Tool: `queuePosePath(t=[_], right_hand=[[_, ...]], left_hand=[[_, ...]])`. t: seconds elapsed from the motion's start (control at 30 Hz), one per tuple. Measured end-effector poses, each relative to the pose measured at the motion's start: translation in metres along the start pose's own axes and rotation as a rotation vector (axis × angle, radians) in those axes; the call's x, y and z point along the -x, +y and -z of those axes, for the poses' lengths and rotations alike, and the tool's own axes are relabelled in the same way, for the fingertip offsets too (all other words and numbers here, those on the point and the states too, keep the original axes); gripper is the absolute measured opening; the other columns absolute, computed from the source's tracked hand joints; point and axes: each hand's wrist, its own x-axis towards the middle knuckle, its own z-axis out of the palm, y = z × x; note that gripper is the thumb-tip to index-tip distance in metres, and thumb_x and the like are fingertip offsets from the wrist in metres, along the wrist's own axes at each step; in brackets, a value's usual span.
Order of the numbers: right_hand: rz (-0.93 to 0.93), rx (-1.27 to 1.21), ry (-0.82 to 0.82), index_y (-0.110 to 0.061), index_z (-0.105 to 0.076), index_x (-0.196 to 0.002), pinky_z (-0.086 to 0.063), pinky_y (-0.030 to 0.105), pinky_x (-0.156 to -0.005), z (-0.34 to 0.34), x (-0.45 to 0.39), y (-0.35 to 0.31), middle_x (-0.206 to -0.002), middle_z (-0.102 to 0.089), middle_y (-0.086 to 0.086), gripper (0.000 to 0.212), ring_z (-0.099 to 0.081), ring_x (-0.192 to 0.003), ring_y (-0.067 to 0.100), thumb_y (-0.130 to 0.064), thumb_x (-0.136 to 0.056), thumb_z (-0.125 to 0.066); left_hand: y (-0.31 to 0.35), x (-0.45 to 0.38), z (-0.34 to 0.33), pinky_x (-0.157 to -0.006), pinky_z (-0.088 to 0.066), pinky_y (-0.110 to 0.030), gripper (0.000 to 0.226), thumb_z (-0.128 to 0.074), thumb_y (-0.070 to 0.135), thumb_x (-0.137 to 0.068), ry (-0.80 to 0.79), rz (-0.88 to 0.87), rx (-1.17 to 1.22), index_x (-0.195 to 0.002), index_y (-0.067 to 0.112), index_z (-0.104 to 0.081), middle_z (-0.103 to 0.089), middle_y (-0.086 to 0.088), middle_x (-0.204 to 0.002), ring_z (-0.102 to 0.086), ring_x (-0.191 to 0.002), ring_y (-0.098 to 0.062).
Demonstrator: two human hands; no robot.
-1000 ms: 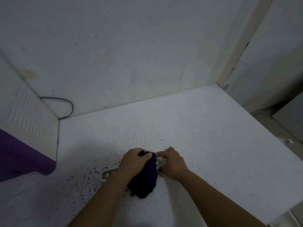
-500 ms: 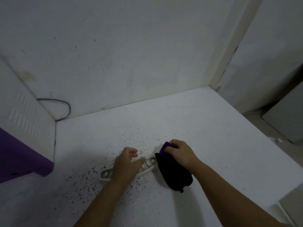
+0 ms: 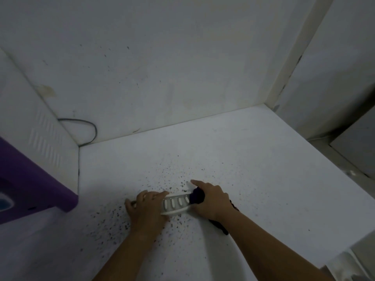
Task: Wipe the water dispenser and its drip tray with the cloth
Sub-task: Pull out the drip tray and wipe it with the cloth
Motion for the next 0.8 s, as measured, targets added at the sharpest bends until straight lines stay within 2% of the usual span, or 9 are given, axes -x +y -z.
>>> queuePosePath(t=[0.07,0.17,0.23,0.33,0.4,0.47,0.6,0.73,0.8], right_hand=[[0.042,0.158,-0.036,-0.044,-0.036,-0.138,-0.032,0.044,-0.108,-0.005,-0.001,-0.002,-0.135,-0.050,-0.009,0.082,-0.045,-0.124,0.020,-0.045,-0.067,-0.075],[0.106,0.253,0.057,-0.039,-0.048,-0.129,-0.042,0.036,-0.098,-0.015,-0.004,-0.004,-0.117,-0.061,-0.007,0.061,-0.056,-0.108,0.018,-0.037,-0.073,-0.070],[0.121,0.244,0.089,-0.037,-0.051,-0.127,-0.044,0.034,-0.094,-0.019,-0.004,-0.006,-0.113,-0.063,-0.006,0.055,-0.059,-0.102,0.017,-0.035,-0.074,-0.068],[0.126,0.204,0.114,-0.035,-0.054,-0.125,-0.046,0.034,-0.093,-0.020,-0.006,-0.006,-0.110,-0.063,-0.005,0.053,-0.060,-0.099,0.017,-0.035,-0.074,-0.068],[0.128,0.177,0.124,-0.035,-0.055,-0.123,-0.046,0.033,-0.091,-0.019,-0.006,-0.006,-0.109,-0.063,-0.005,0.052,-0.060,-0.097,0.016,-0.035,-0.073,-0.068],[0.128,0.156,0.125,-0.035,-0.056,-0.122,-0.047,0.033,-0.090,-0.018,-0.006,-0.007,-0.108,-0.063,-0.006,0.050,-0.060,-0.097,0.015,-0.035,-0.073,-0.068],[0.133,0.116,0.120,-0.035,-0.058,-0.118,-0.049,0.030,-0.084,-0.014,-0.004,-0.007,-0.106,-0.064,-0.006,0.046,-0.060,-0.094,0.015,-0.033,-0.073,-0.068],[0.119,0.055,0.107,-0.034,-0.059,-0.118,-0.049,0.029,-0.084,-0.010,-0.004,-0.004,-0.108,-0.065,-0.007,0.047,-0.059,-0.096,0.012,-0.035,-0.073,-0.072],[0.115,0.036,0.101,-0.034,-0.059,-0.118,-0.050,0.029,-0.086,-0.009,-0.005,-0.005,-0.110,-0.065,-0.008,0.048,-0.060,-0.097,0.012,-0.035,-0.072,-0.074]], left_hand=[[-0.004,0.000,0.001,-0.110,0.000,-0.065,0.063,-0.061,0.046,-0.083,-0.003,0.000,-0.002,-0.138,0.050,-0.032,-0.029,0.014,-0.151,-0.007,-0.144,-0.016],[-0.012,0.003,0.002,-0.110,0.002,-0.066,0.068,-0.064,0.044,-0.081,0.009,0.000,0.012,-0.140,0.050,-0.029,-0.015,0.009,-0.157,0.005,-0.145,-0.019],[-0.014,0.008,0.001,-0.112,-0.001,-0.062,0.082,-0.070,0.039,-0.079,0.045,0.075,0.138,-0.145,0.042,-0.022,-0.005,0.005,-0.159,0.009,-0.145,-0.021],[-0.004,0.013,0.002,-0.116,-0.011,-0.053,0.113,-0.082,0.020,-0.068,0.172,0.321,0.519,-0.150,0.025,-0.006,0.001,-0.007,-0.159,0.003,-0.145,-0.029],[0.006,0.016,0.005,-0.114,-0.019,-0.049,0.122,-0.086,0.009,-0.060,0.289,0.497,0.778,-0.150,0.017,-0.005,-0.008,-0.016,-0.156,-0.010,-0.142,-0.035],[0.013,0.016,0.006,-0.105,-0.034,-0.049,0.123,-0.089,0.007,-0.056,0.382,0.658,0.983,-0.149,0.016,-0.008,-0.017,-0.019,-0.150,-0.023,-0.135,-0.038],[0.020,0.012,0.004,-0.094,-0.042,-0.034,0.105,-0.086,0.006,-0.061,0.378,0.837,1.325,-0.143,0.006,-0.020,-0.030,-0.021,-0.144,-0.041,-0.127,-0.034],[0.021,0.011,-0.001,-0.082,-0.052,-0.034,0.059,-0.079,0.012,-0.073,0.215,0.853,1.462,-0.123,-0.003,-0.052,-0.059,-0.020,-0.123,-0.061,-0.102,-0.029],[0.024,0.013,-0.003,-0.088,-0.053,-0.041,0.053,-0.077,0.015,-0.076,0.122,0.825,1.515,-0.121,-0.002,-0.055,-0.061,-0.021,-0.120,-0.061,-0.106,-0.034]])
